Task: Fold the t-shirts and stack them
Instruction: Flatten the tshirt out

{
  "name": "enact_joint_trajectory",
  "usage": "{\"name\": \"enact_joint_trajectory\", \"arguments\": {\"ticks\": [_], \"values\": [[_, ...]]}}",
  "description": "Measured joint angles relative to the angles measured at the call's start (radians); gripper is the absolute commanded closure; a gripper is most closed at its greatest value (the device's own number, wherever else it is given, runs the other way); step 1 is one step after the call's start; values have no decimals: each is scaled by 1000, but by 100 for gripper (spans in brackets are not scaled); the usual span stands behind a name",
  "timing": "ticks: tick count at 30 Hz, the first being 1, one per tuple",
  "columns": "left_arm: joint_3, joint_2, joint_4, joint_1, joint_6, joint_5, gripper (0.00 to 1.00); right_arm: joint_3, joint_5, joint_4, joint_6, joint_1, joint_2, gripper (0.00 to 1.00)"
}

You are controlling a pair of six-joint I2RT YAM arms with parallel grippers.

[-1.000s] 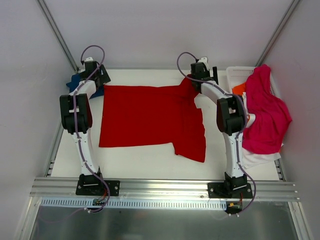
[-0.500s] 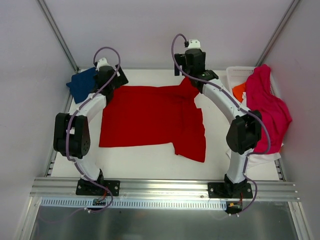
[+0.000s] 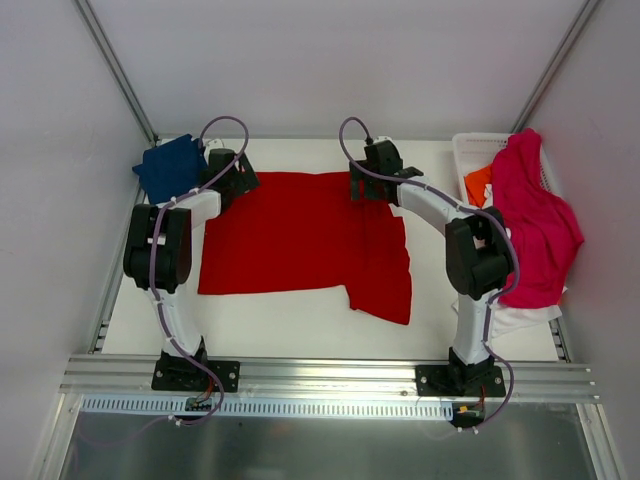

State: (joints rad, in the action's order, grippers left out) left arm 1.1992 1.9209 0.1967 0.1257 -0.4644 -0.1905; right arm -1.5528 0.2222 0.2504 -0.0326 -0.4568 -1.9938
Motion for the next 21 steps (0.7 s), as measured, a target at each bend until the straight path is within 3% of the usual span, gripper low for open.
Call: {"name": "enact_joint_trajectory", "arguments": {"ticks": [7, 10, 13, 21], "values": [[17, 9, 13, 0, 0, 3, 3, 26, -3, -30, 30, 0, -8, 11], [0, 9, 27, 0, 0, 4, 3, 26, -3, -38, 34, 0, -23, 17], [-5, 9, 34, 0, 1, 7, 2, 26, -3, -47, 40, 0, -47, 30], [-29, 9, 74, 0, 9, 40, 2, -15, -6, -63, 48, 2, -119, 35]]}}
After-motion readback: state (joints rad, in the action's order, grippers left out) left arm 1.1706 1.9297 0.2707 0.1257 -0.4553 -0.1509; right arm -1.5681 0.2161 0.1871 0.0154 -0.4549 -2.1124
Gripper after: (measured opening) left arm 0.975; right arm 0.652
